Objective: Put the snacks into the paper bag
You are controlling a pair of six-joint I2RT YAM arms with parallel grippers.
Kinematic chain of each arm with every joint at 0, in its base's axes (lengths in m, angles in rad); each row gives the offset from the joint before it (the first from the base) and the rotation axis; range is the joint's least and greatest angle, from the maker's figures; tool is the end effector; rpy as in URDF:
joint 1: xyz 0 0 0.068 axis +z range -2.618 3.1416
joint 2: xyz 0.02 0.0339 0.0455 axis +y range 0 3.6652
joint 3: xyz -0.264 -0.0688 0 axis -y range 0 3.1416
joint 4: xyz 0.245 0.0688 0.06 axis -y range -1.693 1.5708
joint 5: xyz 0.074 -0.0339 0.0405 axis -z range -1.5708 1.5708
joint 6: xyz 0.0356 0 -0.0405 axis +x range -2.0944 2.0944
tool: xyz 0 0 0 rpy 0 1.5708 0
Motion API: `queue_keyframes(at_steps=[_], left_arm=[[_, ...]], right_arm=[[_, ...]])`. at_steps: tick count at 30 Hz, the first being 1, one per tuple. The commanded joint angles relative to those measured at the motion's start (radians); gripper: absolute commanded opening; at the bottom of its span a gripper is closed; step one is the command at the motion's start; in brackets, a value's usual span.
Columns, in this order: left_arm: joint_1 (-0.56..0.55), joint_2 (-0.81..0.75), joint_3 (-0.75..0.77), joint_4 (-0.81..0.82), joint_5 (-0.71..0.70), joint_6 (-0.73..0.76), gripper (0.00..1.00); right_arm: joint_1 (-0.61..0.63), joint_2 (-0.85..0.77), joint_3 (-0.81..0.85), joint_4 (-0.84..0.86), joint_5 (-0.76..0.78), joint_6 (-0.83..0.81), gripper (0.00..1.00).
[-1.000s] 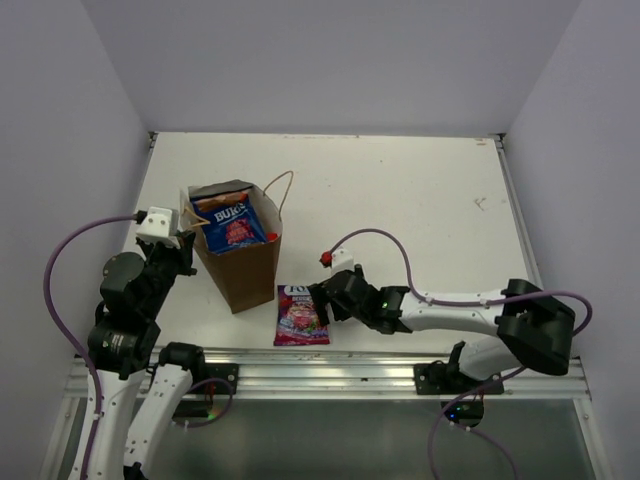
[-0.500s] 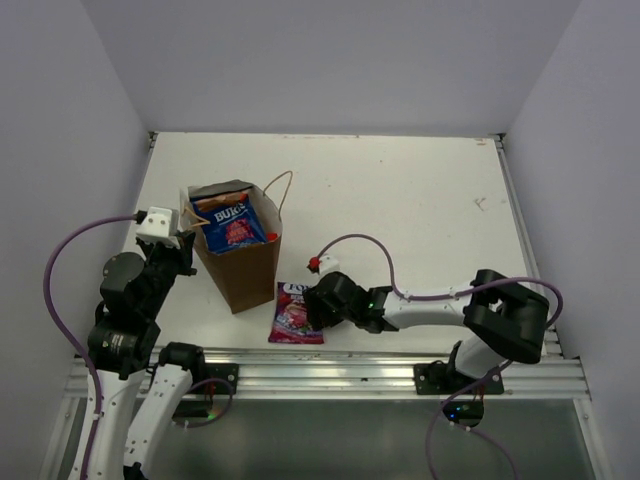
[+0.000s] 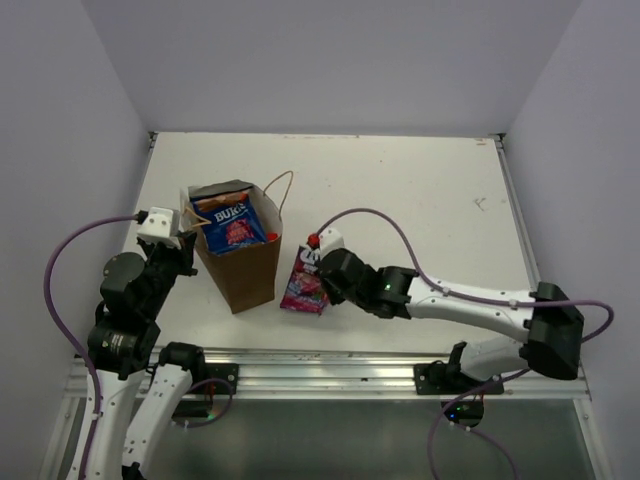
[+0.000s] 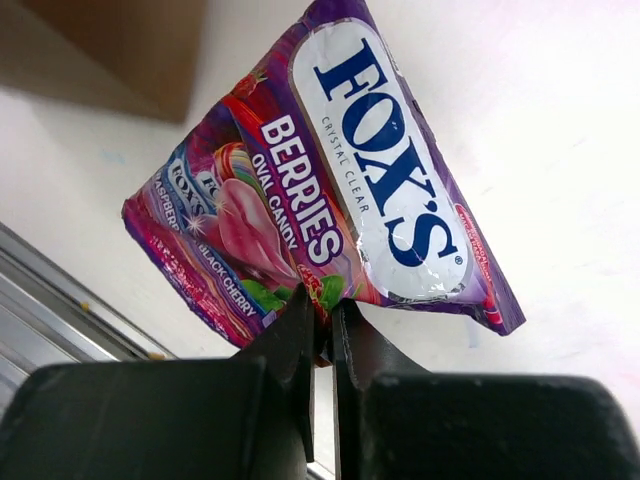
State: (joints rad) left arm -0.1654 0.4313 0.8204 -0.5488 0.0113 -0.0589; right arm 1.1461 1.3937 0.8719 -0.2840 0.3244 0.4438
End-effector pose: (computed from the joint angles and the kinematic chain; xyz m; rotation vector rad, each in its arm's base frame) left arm 0.0910 -0.0156 0.3549 0.1006 1.7307 -0.1750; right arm 0.1300 0.2599 0.2255 -0.6644 2.2643 0.4064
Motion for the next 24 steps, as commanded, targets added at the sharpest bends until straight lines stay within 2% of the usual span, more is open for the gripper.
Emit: queue_keyframes(at_steps=[1,5,8,13,20,24], left_arm=[[-0.01,-0.009,0.003,0.05,-0.002,0.004,0.0],[-0.011,-0.006,0.003,0.05,-0.002,0.002,0.0],[-0.011,-0.005,0.0,0.05,-0.004,0.004,0.0],[-0.011,-0.002,0.0,0.053,-0.005,0.002,0.0],[-0.011,0.007,0.002,0.052,-0.004,0.002,0.0],[-0.011,0.006,0.003,0.047,-0.005,0.002,0.0]], right_arm=[[0.0,-0.154,0.275,-0.102,0.227,-0.181,0.0],[0.0,-0.156,0.47,-0.046,0.268,-0.386,0.0],[0.0,-0.092,0.602,0.041,0.248,-0.511,0.0],[0.0,0.089,0.792,0.132,0.173,-0.591,0.0],[0.0,0.292,0.826,0.233,0.044,-0.594,0.0],[0.0,0.318,0.814,0.218,0.019,-0.573,0.0]])
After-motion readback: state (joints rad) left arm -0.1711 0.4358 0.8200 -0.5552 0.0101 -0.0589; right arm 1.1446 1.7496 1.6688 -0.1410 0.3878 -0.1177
